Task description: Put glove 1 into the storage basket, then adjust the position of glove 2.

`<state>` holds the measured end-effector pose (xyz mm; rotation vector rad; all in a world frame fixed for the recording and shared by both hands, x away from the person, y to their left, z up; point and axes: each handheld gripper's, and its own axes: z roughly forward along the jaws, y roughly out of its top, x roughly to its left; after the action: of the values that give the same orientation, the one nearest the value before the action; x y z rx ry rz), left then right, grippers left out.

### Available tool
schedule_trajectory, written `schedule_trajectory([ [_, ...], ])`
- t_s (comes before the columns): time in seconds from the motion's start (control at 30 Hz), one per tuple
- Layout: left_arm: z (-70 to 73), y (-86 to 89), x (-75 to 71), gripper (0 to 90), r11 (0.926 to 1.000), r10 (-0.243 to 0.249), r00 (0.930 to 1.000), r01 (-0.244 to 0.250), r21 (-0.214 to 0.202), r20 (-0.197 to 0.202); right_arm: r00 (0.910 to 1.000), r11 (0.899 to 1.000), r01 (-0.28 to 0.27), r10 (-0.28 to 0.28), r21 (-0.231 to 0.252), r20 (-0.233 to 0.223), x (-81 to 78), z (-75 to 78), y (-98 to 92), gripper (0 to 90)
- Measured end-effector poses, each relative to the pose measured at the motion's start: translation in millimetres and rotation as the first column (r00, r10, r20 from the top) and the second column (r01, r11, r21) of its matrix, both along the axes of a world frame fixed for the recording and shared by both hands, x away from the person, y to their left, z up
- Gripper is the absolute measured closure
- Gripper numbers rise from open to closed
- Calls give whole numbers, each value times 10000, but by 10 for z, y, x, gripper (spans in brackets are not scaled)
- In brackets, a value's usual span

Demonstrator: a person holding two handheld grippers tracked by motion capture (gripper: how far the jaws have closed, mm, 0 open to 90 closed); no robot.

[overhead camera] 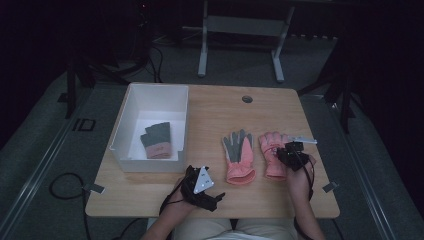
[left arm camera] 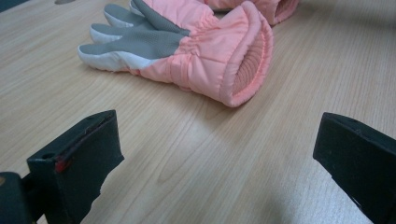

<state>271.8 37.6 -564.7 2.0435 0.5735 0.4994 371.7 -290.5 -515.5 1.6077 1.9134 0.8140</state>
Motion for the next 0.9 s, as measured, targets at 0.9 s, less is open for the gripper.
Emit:
schedule_trajectory([
  [0.9,-2,-25,4,6,10000,2,10000,-2,77,-48,9367,9366,-3475,3489,-459,285,23,303,-470,570],
])
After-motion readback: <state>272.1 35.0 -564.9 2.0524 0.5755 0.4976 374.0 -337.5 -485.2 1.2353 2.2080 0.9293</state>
